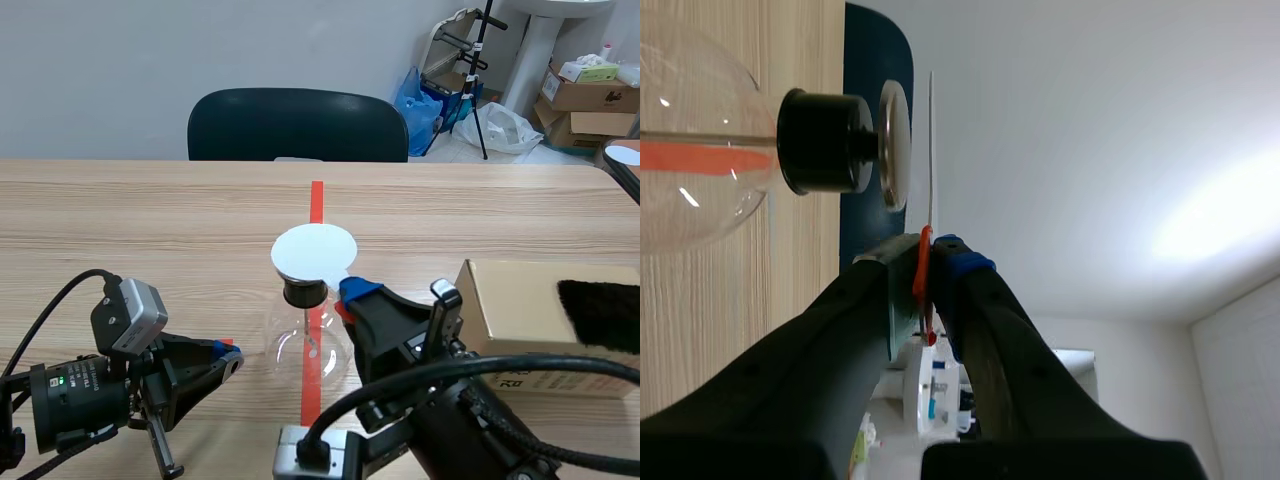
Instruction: Do the electroscope experiment
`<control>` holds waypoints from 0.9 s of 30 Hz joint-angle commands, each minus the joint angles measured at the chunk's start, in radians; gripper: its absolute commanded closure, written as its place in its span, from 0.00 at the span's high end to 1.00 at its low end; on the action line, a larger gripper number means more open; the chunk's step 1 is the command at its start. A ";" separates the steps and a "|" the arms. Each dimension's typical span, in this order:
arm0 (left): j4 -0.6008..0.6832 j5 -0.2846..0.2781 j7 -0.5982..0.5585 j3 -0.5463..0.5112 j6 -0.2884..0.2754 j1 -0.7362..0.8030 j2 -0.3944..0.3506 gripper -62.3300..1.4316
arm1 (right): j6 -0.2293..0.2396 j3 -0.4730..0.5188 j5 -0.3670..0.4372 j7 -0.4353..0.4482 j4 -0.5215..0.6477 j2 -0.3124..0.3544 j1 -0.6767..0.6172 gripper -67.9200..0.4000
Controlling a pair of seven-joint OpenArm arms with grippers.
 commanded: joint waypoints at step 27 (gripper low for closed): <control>0.019 -0.014 -0.015 -0.003 -0.002 -0.006 0.002 0.07 | -0.010 0.002 -0.001 -0.566 0.021 0.005 0.011 0.02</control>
